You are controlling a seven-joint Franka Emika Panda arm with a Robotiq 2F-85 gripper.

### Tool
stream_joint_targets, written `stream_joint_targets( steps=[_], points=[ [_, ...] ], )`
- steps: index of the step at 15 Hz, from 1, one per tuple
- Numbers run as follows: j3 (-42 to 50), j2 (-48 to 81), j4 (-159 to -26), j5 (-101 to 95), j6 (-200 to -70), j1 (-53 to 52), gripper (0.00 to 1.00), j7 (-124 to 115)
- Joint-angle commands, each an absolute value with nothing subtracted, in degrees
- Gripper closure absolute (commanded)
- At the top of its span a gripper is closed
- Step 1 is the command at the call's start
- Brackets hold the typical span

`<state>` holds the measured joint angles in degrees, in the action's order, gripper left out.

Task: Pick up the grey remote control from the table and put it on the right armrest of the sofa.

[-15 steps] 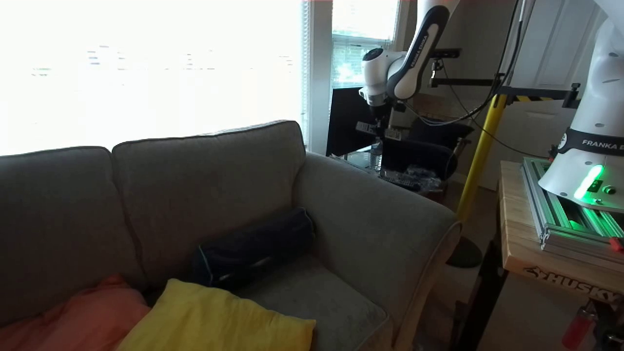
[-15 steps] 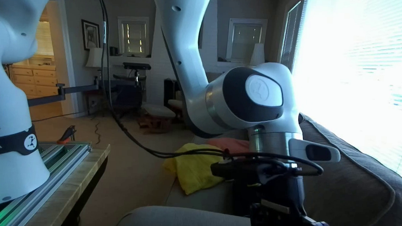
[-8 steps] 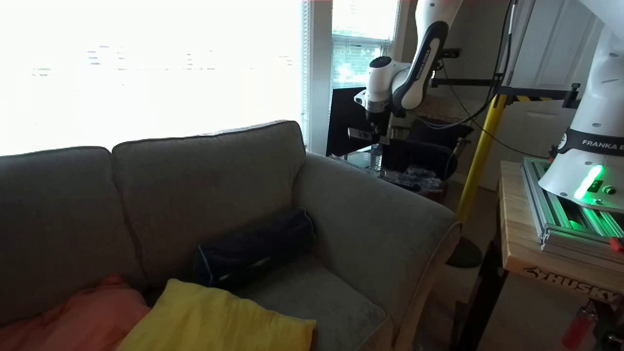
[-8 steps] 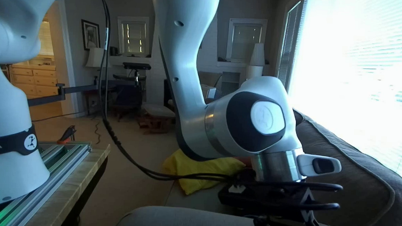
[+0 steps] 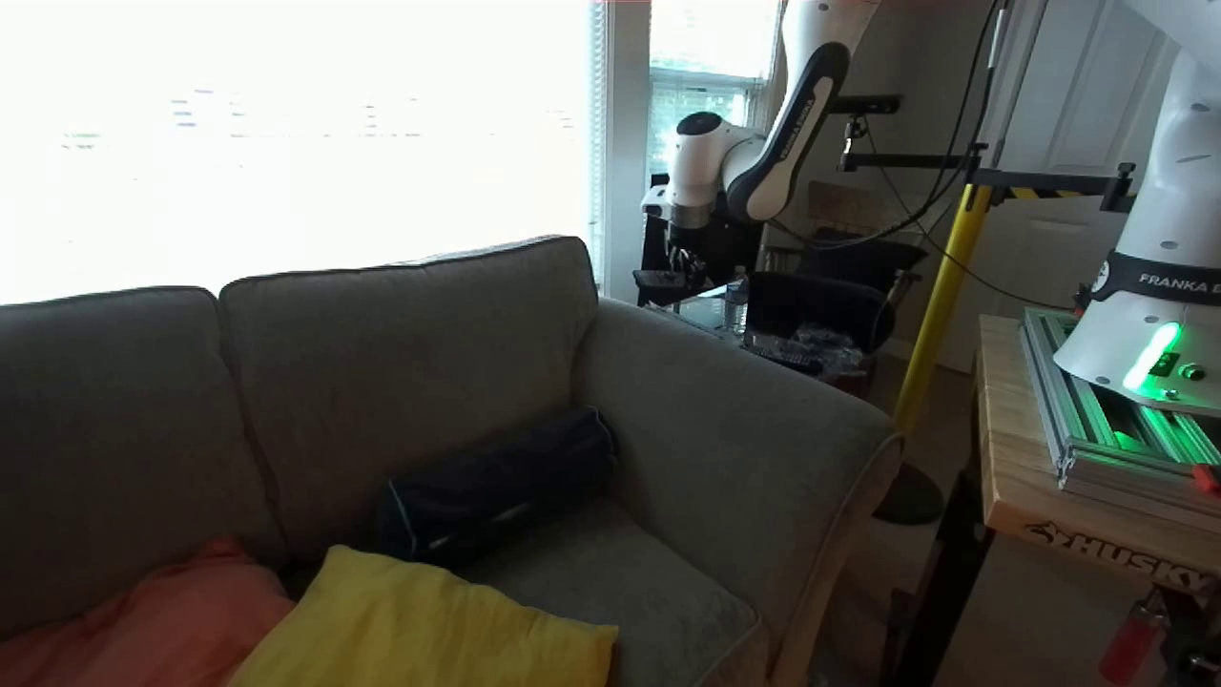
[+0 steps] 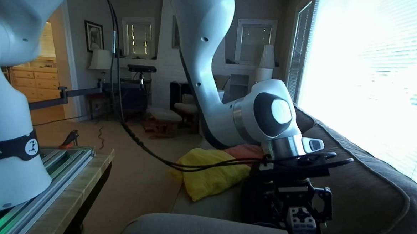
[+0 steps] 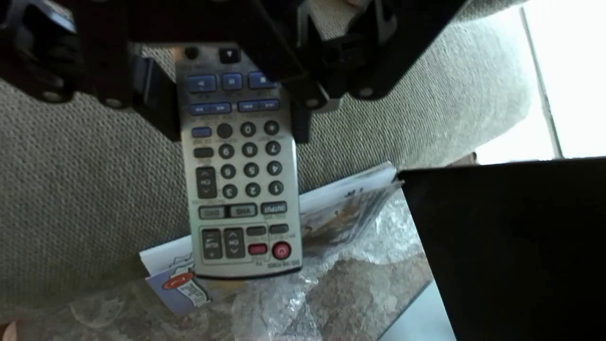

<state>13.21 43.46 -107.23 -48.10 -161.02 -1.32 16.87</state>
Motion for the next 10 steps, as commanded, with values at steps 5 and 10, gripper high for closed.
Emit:
stream_joint_targets(
  steps=[5, 10],
  points=[
    [9.6, 51.8, -97.7, -52.9, -149.4, 0.1, 0.66, 29.0],
    [7.2, 55.1, -94.5, -51.1, -149.5, 4.7, 0.66, 33.6]
  ],
)
